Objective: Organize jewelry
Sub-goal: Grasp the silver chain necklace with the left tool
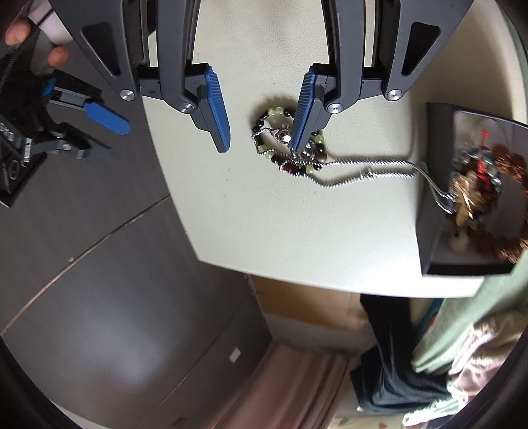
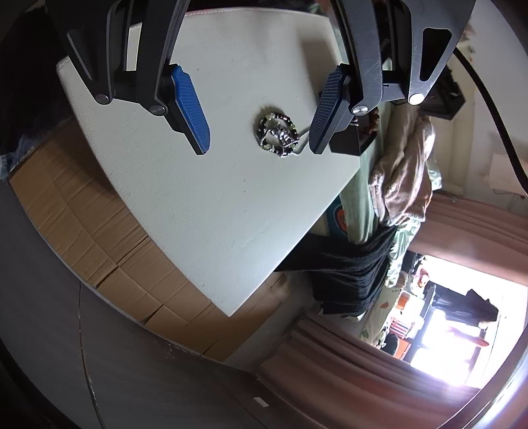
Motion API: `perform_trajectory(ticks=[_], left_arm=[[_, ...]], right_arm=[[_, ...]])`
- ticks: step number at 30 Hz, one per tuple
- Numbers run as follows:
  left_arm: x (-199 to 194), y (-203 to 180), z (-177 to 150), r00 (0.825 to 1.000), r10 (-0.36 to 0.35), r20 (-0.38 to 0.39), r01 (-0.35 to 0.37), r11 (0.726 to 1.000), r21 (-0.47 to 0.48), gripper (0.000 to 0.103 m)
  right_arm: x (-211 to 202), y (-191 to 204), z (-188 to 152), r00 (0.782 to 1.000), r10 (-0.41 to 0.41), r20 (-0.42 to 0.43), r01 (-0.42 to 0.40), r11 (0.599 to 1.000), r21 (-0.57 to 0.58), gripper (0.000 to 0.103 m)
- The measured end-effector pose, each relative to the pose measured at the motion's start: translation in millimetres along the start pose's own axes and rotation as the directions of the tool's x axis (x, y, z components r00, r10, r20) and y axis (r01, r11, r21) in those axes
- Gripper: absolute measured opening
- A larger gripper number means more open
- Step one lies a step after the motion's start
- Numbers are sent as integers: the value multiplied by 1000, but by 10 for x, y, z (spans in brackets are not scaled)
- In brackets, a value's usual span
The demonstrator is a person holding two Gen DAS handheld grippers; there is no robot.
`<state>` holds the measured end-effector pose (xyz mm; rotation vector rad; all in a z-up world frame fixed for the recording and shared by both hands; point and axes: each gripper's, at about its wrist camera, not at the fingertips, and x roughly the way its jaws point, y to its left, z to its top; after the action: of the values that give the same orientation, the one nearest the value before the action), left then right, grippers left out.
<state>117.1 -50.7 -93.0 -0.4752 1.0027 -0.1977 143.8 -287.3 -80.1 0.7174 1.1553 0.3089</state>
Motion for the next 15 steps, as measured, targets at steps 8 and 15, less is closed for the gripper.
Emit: perform_trajectory(ticks=[8,15], left_arm=[[251,-36,-9,997,68,-41,-69,998,0,40],[394,-47,-19,992,109,-67,-110,994,-10,40]], right_arm=[[-29,-83,46,1000,4,8,-4,999,36,63],[-19,-89,56,1000,7,9,-7,999,43,63]])
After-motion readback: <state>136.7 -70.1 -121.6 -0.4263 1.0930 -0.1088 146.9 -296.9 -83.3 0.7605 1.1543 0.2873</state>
